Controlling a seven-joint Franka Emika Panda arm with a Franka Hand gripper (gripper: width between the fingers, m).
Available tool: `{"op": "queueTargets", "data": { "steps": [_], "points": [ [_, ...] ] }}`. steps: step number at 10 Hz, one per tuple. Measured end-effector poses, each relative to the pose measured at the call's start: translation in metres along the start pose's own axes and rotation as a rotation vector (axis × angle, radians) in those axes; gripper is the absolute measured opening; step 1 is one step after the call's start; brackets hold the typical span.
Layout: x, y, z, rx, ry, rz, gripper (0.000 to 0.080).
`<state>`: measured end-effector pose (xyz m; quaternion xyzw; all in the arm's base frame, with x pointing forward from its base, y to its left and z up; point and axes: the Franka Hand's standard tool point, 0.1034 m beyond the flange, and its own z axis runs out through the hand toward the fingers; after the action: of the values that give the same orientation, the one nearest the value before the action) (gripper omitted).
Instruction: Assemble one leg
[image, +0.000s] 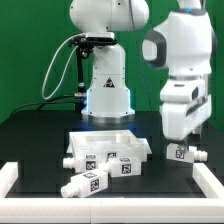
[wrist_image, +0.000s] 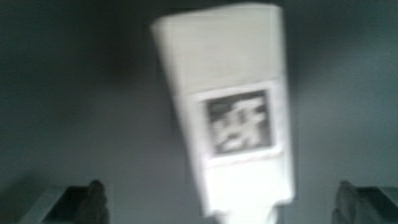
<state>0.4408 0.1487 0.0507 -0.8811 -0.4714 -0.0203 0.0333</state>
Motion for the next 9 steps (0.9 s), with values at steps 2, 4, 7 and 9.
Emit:
{"op": "queueTargets", "data": {
  "steps": [2,4,7,9],
  "points": [
    [-0.016,0.049,-0.028,-0.019,-0.013,-0.127,0.0647],
    [-0.02,0.085,-0.042,-0.068,0.025,-0.191,0.0648],
    [-0.015,0.079,-0.037,-0.063,0.03,-0.143,0.0648],
    [-0.025,0.086,-0.025,-0.066,0.035,-0.211,0.0648]
  ]
}}
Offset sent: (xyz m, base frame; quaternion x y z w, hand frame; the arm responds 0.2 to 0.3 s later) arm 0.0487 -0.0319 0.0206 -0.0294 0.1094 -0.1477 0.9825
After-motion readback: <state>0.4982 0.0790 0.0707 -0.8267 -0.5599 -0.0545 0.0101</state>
